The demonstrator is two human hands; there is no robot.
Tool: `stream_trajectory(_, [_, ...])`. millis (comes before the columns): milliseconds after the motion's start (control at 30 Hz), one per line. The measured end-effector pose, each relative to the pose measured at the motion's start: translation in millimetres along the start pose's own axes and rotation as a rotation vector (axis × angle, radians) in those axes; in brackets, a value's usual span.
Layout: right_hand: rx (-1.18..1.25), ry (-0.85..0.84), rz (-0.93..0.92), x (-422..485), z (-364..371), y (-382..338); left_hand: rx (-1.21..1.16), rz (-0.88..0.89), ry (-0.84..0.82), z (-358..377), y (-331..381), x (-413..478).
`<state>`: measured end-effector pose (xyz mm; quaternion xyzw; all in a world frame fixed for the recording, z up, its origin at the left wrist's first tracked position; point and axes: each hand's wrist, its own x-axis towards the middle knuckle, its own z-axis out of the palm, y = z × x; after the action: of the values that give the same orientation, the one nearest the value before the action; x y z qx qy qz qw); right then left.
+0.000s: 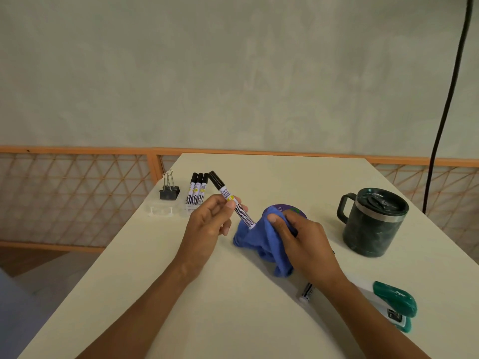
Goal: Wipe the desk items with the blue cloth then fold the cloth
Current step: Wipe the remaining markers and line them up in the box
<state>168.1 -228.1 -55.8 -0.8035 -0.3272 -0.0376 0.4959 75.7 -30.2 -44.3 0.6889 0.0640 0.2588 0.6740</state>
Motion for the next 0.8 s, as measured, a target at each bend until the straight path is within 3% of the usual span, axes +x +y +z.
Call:
stream_trajectory(233, [0.348,0.135,0.085,3.0,-5.9,-10.3,0.197,-0.02,-0.267,2.7,-2.8,-7.3])
stream_trajectory(400, [0.464,0.126,0.129,1.6,-7.1,-13.6,0.286,-0.034,-0.375,3.9,-3.8,-9.3])
stream_trajectory(800, [0.373,0.165,0.133,4.6,-11.5,-7.7,0.317,0.0,-0.438,4.9,-0.5,-8.9])
